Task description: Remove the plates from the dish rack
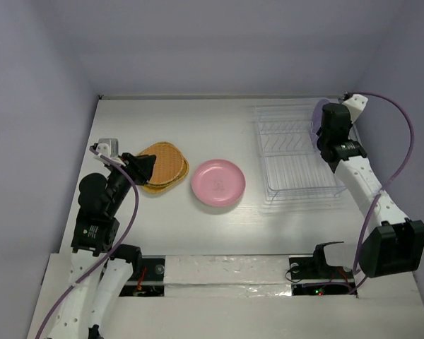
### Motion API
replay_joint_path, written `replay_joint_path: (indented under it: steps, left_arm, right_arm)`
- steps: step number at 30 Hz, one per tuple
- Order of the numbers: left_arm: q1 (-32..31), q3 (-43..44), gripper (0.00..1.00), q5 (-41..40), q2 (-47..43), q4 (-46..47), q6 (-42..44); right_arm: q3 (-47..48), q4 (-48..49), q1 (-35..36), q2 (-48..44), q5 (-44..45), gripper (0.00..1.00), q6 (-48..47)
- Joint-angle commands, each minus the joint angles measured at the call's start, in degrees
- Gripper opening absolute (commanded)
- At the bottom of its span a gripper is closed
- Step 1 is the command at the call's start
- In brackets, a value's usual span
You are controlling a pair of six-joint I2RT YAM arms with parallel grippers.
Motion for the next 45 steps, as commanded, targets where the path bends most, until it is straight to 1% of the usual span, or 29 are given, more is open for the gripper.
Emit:
replay_joint_path:
  steps: [1, 2, 3, 4, 5, 11, 14, 15, 21, 23, 24, 26, 27, 29, 30, 32, 33, 36, 40, 45]
  left_arm:
    - [-1.73, 1.70, 0.24, -0.71, -1.11, 2.13, -0.01]
    - [-1.73, 1.70, 0.24, -0.71, -1.20, 2.13, -0.01]
    - [-2.52, 1.78, 0.24, -0.89, -1.37, 2.04, -0.01]
    - [-2.52, 1.78, 0.24, -1.06, -1.64, 2.04, 0.08]
    - [-3.31, 1.78, 0.25, -1.15, -1.81, 1.96, 0.08]
    - [-6.13, 2.22, 0.25, -2.73, -2.95, 1.17, 0.51]
    - [-7.61, 2.40, 0.25, -3.52, -3.66, 0.73, 0.69]
    - [-8.14, 2.49, 0.25, -3.61, -3.66, 0.64, 0.69]
    - [-9.81, 2.75, 0.25, -4.49, -4.27, 0.29, 0.87]
    - [-9.82, 2.84, 0.25, -4.75, -4.45, 0.02, 1.04]
    - [-10.34, 2.84, 0.25, -4.93, -4.54, 0.02, 1.04]
    - [-10.35, 2.93, 0.25, -4.93, -4.54, 0.02, 1.04]
    - [-10.35, 2.93, 0.25, -5.10, -4.63, -0.07, 0.96]
    - [-10.35, 2.93, 0.25, -5.11, -4.71, 0.02, 1.04]
    - [-10.35, 2.93, 0.25, -5.11, -4.71, 0.02, 0.96]
    - [-10.35, 2.93, 0.25, -5.28, -4.71, 0.02, 0.95]
    - [-10.35, 2.93, 0.25, -5.28, -4.63, -0.07, 0.95]
    - [-10.35, 2.84, 0.25, -5.37, -4.63, 0.11, 0.96]
    - [-10.35, 2.66, 0.26, -5.28, -4.54, 0.29, 0.87]
    - [-10.35, 2.49, 0.26, -5.37, -4.19, 0.37, 0.87]
  right_arm:
    - [3.48, -3.32, -2.17, 6.05, 3.13, 0.48, -2.50]
    - [4.10, -3.41, -2.71, 7.56, 3.30, 0.48, -2.50]
    - [4.80, -3.94, -2.72, 8.97, 3.31, 0.51, -2.41]
    - [6.55, -4.46, -3.41, 10.38, 3.31, 0.51, -2.24]
    - [7.18, -4.56, -3.42, 12.31, 4.00, 0.51, -2.41]
    - [12.79, -7.10, -4.03, 16.98, 7.16, 0.50, -3.46]
    - [16.31, -9.20, -5.35, 21.89, 8.57, 0.48, -4.52]
    - [16.93, -9.48, -5.35, 23.99, 8.67, 0.46, -4.78]
    - [20.01, -11.23, -5.35, 27.79, 11.39, 0.40, -6.28]
    - [21.16, -12.11, -5.35, 28.15, 12.27, 0.37, -6.37]
    - [21.25, -12.12, -5.35, 28.06, 12.53, 0.34, -6.71]
    - [21.51, -12.29, -5.35, 27.54, 13.41, 0.30, -7.07]
    - [21.60, -12.38, -5.35, 27.36, 13.67, 0.23, -7.50]
    - [21.86, -12.38, -5.35, 26.40, 13.77, 0.21, -7.95]
    - [21.77, -11.86, -5.35, 25.87, 13.50, 0.18, -9.17]
    - [21.95, -11.41, -5.35, 25.07, 13.50, 0.16, -10.23]
    - [22.12, -11.41, -4.66, 24.64, 13.59, 0.10, -11.54]
    - [23.44, -12.81, -4.04, 24.72, 15.34, 0.00, -13.48]
    - [23.71, -13.00, -2.99, 24.46, 17.19, 0.00, -15.06]
    - [24.41, -13.52, -0.69, 24.45, 21.49, 0.00, -16.38]
